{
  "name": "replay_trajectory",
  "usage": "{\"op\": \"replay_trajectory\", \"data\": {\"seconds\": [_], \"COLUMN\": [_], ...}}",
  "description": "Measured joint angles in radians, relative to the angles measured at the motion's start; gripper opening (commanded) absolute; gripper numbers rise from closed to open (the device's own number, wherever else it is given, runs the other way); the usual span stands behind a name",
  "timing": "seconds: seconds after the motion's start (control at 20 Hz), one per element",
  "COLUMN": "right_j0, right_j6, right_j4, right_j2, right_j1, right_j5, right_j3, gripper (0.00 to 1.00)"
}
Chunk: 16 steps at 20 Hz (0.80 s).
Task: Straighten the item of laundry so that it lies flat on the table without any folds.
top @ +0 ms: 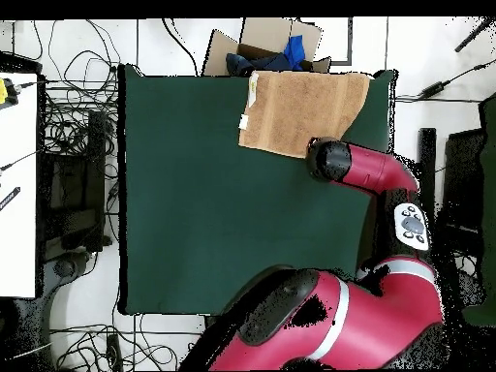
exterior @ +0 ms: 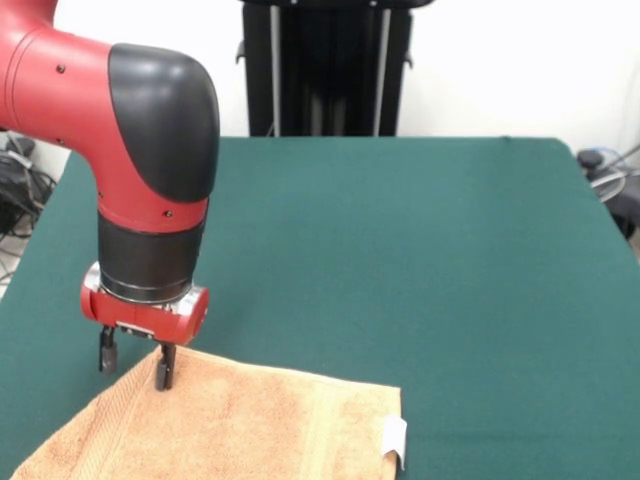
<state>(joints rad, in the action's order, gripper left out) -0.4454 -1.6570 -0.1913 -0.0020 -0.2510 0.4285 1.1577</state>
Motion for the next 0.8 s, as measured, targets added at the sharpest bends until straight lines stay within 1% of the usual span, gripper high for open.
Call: {"op": "replay_trajectory", "data": {"seconds": [0.45, 0.5, 0.8], "right_j0": [-0.013, -0.016, -0.031], "right_j6": [0.0, 0.0, 0.0], "right_j4": [0.0, 0.0, 0.0], "right_j2": [0.006, 0.008, 0.027], "right_j1": [0.004, 0.004, 0.004], "right_j5": [-0.019, -0.022, -0.027], "right_j3": [0.001, 0.001, 0.002], "gripper": [1.0, 0.0, 0.0]}}
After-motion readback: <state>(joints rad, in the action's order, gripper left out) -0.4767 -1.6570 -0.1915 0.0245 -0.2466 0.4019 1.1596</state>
